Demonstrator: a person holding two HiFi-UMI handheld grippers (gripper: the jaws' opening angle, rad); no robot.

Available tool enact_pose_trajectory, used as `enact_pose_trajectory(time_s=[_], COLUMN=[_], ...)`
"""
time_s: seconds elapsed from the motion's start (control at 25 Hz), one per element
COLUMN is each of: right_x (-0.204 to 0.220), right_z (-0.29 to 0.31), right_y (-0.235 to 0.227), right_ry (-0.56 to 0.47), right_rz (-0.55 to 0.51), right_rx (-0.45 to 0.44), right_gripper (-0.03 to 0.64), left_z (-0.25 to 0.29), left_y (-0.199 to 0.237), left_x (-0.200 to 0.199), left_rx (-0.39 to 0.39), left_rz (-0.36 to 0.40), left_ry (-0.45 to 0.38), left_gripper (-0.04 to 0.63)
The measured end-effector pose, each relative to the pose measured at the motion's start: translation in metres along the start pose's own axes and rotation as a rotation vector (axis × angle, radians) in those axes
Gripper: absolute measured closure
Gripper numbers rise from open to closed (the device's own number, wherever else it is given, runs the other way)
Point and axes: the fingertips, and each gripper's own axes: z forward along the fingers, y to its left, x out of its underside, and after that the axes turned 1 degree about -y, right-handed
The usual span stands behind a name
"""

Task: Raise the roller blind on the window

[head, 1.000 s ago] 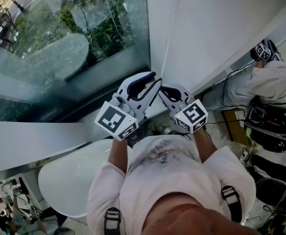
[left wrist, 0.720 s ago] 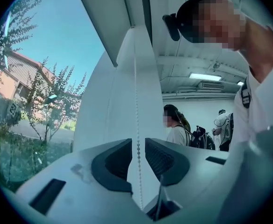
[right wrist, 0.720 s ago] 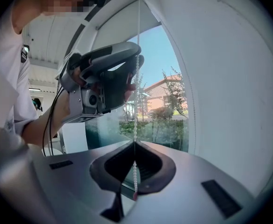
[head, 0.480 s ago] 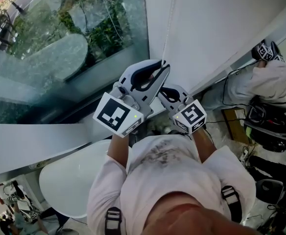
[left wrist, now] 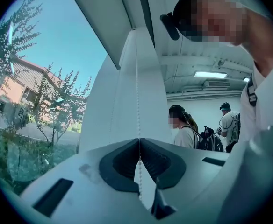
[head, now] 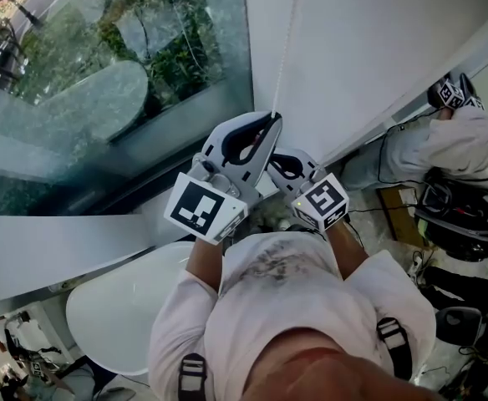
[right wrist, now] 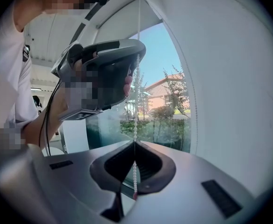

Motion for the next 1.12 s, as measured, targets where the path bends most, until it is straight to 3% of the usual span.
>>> enact_pose_trajectory(time_s=[0.36, 1.12], right_x=[0.012, 0.084], right_z=[0.003, 0.008], right_y=[0.016, 0.011], right_ry=[0.057, 0.200], right_rz=[-0.015, 0.034], right_rx=[-0.008, -0.001], right_gripper=[0.555, 0.555], left_z=[-0.014, -0.023], left_y=[-0.001, -0.002], left_x=[0.012, 0.085], left_rx=[-0.019, -0.044], left_rz=[-0.016, -0.116], left_ry=[0.041, 0.141], left_gripper=[0.588, 0.588])
